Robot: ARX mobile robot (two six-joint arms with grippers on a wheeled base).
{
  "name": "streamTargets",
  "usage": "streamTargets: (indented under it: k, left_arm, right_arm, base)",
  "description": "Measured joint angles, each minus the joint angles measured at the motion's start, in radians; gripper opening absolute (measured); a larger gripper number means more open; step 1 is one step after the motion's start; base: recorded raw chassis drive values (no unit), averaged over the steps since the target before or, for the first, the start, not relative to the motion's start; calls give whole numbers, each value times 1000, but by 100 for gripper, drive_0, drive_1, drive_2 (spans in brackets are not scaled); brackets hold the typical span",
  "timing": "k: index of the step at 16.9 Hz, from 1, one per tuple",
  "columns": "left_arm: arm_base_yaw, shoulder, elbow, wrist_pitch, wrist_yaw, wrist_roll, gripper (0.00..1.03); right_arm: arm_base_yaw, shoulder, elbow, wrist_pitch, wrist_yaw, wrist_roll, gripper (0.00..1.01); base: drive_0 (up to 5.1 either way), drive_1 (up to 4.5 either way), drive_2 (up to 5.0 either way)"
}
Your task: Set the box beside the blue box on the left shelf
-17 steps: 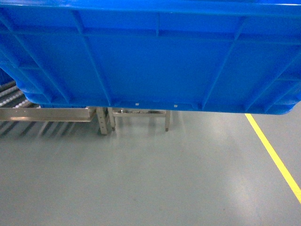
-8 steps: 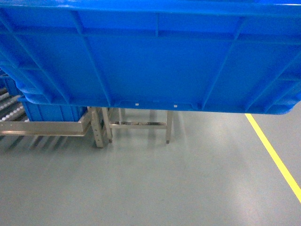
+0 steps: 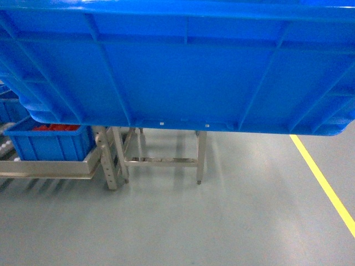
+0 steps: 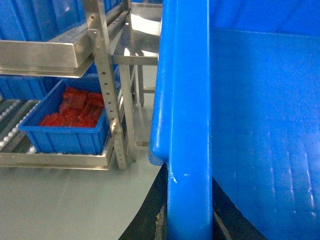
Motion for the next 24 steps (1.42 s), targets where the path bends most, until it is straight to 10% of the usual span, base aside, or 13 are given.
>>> streamTargets:
  k: [24]
  left_arm:
    - [0, 2, 0, 0, 0, 0, 8]
  right_arm:
    - [0, 5, 0, 2, 1, 0, 20]
  base:
    - [-403, 211, 211]
